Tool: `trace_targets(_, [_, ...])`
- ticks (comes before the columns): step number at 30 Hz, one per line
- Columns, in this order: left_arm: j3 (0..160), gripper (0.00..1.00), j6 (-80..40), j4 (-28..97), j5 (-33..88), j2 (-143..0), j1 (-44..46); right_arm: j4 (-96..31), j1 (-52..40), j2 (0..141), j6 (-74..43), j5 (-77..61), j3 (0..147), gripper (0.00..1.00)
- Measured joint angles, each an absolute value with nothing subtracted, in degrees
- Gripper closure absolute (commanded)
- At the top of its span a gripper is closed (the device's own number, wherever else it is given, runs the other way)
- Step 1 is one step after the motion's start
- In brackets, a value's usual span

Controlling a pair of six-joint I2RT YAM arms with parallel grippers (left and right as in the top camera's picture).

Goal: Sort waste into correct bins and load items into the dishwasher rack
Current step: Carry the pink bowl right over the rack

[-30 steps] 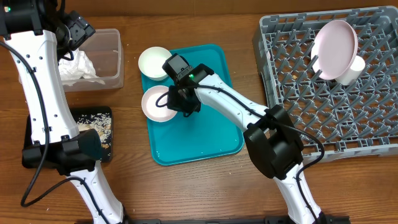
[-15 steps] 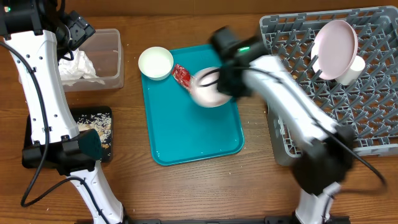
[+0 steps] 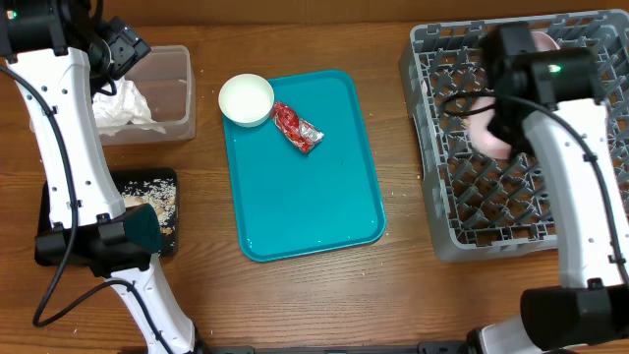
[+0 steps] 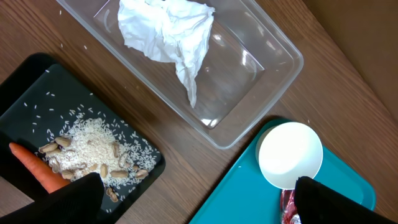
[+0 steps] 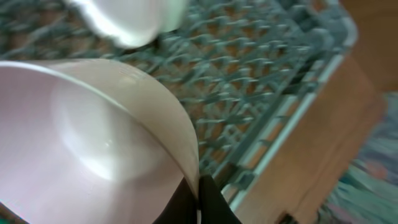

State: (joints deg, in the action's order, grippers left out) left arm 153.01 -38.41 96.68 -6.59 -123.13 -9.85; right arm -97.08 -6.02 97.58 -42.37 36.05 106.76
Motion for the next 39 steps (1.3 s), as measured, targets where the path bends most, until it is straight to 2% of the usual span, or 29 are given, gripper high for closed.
trace_targets(11, [153.01,0.0,-38.41,96.66,-6.59,-123.13,-9.85,-93.38,8.32,97.56,-59.42,58.04,89.71,0.96])
trace_targets(19, [153.01,0.0,-38.41,96.68,-6.59,-123.13,-9.85,-84.77,17.23,97.62,-63.16,65.41,84.44,0.96])
trace_targets(29, [153.01,0.0,-38.41,96.68,-6.59,-123.13,-9.85,-75.5,17.85,98.02,-58.67,71.99,83.72,0.96])
trace_targets(39, [153.01,0.0,-38.41,96.68,-6.57,-123.13,-9.85,-54.76,17.87,98.17,-43.57,77.67,75.35,0.96])
